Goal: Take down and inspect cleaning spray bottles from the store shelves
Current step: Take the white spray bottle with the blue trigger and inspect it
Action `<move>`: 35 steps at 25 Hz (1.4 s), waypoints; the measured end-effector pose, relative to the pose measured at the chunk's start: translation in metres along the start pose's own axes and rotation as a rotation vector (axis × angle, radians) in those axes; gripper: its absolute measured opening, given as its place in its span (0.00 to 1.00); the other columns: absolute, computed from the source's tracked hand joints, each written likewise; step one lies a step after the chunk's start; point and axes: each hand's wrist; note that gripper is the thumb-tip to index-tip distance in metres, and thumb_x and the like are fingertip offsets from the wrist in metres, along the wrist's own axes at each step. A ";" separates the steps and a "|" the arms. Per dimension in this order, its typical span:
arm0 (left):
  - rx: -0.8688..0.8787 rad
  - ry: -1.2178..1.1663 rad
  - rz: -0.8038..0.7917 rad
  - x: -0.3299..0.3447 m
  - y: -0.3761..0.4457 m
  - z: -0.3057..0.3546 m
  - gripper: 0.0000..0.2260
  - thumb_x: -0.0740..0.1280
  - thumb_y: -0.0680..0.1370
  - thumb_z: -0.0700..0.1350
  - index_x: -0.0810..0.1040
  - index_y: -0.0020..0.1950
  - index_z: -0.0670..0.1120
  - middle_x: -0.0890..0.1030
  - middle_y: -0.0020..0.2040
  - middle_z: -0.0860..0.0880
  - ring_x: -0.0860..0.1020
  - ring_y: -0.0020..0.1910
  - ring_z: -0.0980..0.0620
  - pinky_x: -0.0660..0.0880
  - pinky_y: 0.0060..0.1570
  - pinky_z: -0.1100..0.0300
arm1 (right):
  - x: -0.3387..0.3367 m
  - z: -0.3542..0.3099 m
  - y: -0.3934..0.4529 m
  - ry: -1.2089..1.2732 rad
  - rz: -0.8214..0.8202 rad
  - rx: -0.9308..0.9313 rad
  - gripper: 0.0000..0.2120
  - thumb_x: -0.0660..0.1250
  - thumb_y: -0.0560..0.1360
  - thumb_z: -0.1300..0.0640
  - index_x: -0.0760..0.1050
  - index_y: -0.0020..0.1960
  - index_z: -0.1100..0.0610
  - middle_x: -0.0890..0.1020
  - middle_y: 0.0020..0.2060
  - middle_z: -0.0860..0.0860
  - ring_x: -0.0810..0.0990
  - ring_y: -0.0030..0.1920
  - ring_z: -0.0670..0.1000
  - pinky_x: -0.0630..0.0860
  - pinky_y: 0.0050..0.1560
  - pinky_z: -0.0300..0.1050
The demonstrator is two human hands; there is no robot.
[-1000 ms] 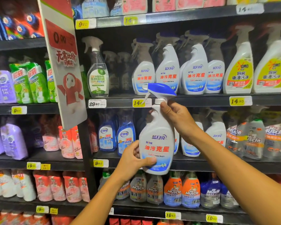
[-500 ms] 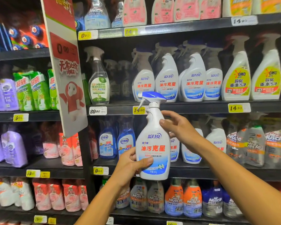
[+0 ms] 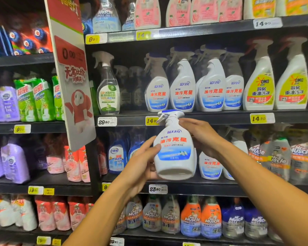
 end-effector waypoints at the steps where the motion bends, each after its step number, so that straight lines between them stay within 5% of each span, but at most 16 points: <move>1: 0.009 0.010 0.022 0.002 0.002 0.007 0.12 0.63 0.81 0.46 0.77 0.64 0.51 0.85 0.53 0.47 0.85 0.46 0.50 0.82 0.35 0.53 | 0.002 -0.005 0.002 -0.005 0.011 0.030 0.11 0.68 0.78 0.53 0.82 0.58 0.54 0.87 0.47 0.56 0.87 0.47 0.56 0.83 0.43 0.50; 4: 0.029 0.029 0.105 0.010 0.007 0.028 0.13 0.65 0.80 0.49 0.79 0.59 0.44 0.86 0.40 0.45 0.84 0.34 0.50 0.80 0.29 0.57 | 0.010 -0.017 0.003 0.004 0.053 0.104 0.11 0.68 0.78 0.55 0.82 0.54 0.62 0.86 0.49 0.61 0.83 0.46 0.59 0.79 0.55 0.60; 10: 0.091 0.073 0.116 0.013 0.010 0.056 0.13 0.64 0.80 0.52 0.80 0.52 0.44 0.85 0.35 0.42 0.84 0.31 0.46 0.79 0.28 0.61 | 0.016 -0.033 0.003 0.119 0.047 0.134 0.03 0.68 0.76 0.61 0.79 0.45 0.60 0.81 0.38 0.57 0.80 0.33 0.52 0.78 0.33 0.42; 16: 0.115 0.104 0.115 0.007 0.011 0.050 0.12 0.64 0.80 0.52 0.80 0.53 0.44 0.84 0.34 0.45 0.84 0.31 0.48 0.79 0.27 0.61 | 0.018 -0.030 0.008 0.104 0.050 0.139 0.06 0.69 0.76 0.59 0.80 0.50 0.61 0.84 0.44 0.59 0.83 0.42 0.56 0.81 0.43 0.51; 20: 0.088 0.108 0.066 -0.003 0.010 0.037 0.09 0.63 0.80 0.48 0.79 0.59 0.50 0.86 0.46 0.48 0.84 0.38 0.52 0.79 0.28 0.57 | 0.016 -0.028 0.012 0.120 0.055 0.077 0.08 0.68 0.78 0.57 0.80 0.55 0.58 0.86 0.48 0.59 0.86 0.49 0.59 0.81 0.53 0.60; 24: 0.112 0.200 0.028 -0.017 0.011 0.020 0.14 0.64 0.80 0.46 0.75 0.64 0.59 0.84 0.56 0.48 0.84 0.50 0.48 0.82 0.39 0.49 | 0.011 -0.027 0.012 0.062 0.015 -0.068 0.14 0.67 0.80 0.54 0.77 0.65 0.50 0.87 0.49 0.54 0.86 0.46 0.55 0.82 0.40 0.48; 29: 0.091 0.249 0.054 -0.028 0.015 -0.012 0.17 0.67 0.79 0.44 0.71 0.67 0.51 0.85 0.55 0.47 0.83 0.55 0.46 0.77 0.57 0.43 | 0.008 -0.022 0.001 0.035 -0.071 -0.188 0.15 0.67 0.80 0.59 0.75 0.65 0.46 0.87 0.43 0.47 0.86 0.41 0.49 0.80 0.34 0.41; 35: 0.081 0.256 0.108 -0.031 0.023 -0.027 0.12 0.63 0.82 0.41 0.73 0.65 0.47 0.85 0.56 0.49 0.83 0.56 0.49 0.79 0.55 0.49 | 0.011 -0.015 -0.006 0.032 -0.069 -0.217 0.13 0.65 0.80 0.62 0.79 0.60 0.50 0.87 0.48 0.48 0.86 0.49 0.51 0.81 0.47 0.49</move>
Point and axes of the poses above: each hand's wrist, its own y-axis towards the middle knuckle, its own x-axis out of the palm, z = x × y
